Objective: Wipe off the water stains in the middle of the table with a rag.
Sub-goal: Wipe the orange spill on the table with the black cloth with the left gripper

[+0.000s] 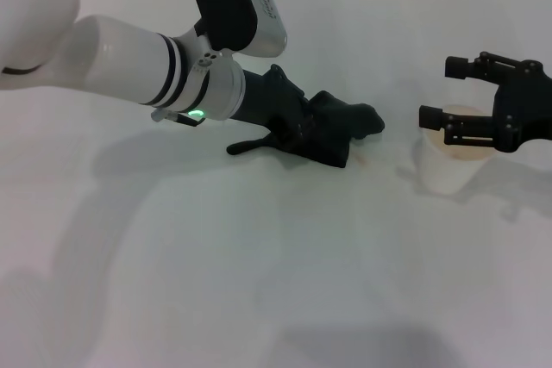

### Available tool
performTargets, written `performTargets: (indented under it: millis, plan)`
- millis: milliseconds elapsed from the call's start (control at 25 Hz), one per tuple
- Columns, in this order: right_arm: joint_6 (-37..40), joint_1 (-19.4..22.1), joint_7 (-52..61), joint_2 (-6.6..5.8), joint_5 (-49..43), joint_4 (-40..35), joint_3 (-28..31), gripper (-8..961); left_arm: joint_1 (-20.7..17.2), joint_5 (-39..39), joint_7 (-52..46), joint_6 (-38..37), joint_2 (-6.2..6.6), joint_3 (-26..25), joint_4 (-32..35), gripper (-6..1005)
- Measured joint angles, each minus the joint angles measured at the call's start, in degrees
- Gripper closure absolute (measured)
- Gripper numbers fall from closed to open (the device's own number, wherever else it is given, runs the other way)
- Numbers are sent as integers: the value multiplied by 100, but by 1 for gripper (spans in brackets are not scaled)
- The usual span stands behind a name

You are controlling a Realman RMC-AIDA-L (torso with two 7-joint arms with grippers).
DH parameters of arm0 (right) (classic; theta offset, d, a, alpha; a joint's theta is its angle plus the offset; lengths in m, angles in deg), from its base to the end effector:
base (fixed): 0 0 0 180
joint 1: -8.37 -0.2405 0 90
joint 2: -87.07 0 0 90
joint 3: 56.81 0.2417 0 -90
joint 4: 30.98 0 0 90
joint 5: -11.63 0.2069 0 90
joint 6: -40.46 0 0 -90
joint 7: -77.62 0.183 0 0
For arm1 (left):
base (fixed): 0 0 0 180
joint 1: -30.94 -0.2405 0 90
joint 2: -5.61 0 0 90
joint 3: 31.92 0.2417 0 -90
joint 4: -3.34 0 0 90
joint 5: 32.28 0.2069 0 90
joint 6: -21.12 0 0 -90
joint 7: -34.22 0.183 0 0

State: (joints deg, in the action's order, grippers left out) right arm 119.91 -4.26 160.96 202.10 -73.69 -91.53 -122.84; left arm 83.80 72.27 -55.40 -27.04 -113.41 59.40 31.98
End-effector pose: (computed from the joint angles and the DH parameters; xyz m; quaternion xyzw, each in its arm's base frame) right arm 0.2164 0.3259 0.0249 -0.9218 0.1537 0.2785 0.2217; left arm -0.1499 0.4042 -0.1427 -0.9896 -0.0361 0.0119 0.1390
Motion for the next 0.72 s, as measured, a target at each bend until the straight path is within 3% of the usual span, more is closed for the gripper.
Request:
performTargets:
  millis: [720]
  plan:
    - [1,42,24,-25,-64,43,353,96,-37,-67,88,-336,-71,59,-28,908]
